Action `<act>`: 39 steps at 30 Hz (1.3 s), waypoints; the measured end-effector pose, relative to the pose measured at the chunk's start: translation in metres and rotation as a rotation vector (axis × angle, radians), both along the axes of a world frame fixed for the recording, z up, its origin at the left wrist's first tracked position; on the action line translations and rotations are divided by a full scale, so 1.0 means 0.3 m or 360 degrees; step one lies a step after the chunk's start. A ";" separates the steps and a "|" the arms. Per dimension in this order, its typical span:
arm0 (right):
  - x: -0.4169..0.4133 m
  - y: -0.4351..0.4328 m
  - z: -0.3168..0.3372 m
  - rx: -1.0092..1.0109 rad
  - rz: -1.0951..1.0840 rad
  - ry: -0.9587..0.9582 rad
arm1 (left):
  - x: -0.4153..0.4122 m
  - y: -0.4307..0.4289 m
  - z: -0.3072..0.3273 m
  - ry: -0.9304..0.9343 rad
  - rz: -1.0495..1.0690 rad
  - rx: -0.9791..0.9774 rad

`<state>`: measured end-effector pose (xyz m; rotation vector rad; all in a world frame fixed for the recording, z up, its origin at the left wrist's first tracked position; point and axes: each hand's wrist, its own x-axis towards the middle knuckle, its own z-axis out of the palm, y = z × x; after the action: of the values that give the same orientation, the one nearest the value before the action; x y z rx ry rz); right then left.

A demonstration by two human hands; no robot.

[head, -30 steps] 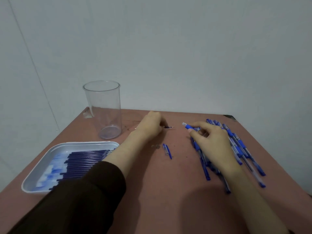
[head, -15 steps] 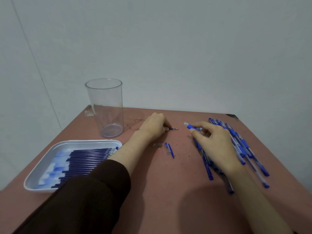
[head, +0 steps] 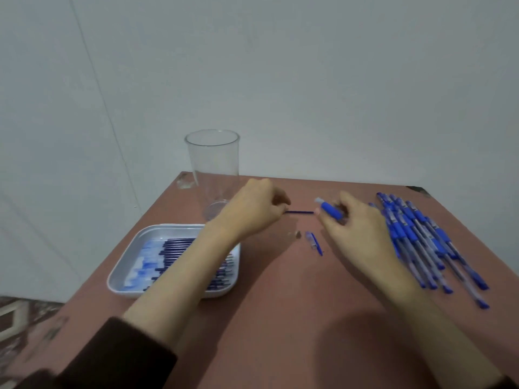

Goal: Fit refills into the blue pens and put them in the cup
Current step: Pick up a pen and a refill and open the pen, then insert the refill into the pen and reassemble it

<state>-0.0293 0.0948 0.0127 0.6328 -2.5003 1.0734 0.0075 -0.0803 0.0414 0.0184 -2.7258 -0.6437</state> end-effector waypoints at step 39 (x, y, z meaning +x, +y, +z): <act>0.046 -0.165 -0.032 -0.0178 0.0259 -0.0322 | 0.141 -0.161 -0.059 -0.0451 0.0061 -0.0708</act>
<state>-0.0154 0.0452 0.0031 0.7386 -2.5695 1.3898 0.0498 -0.1287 0.0238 0.0577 -3.0709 -0.0110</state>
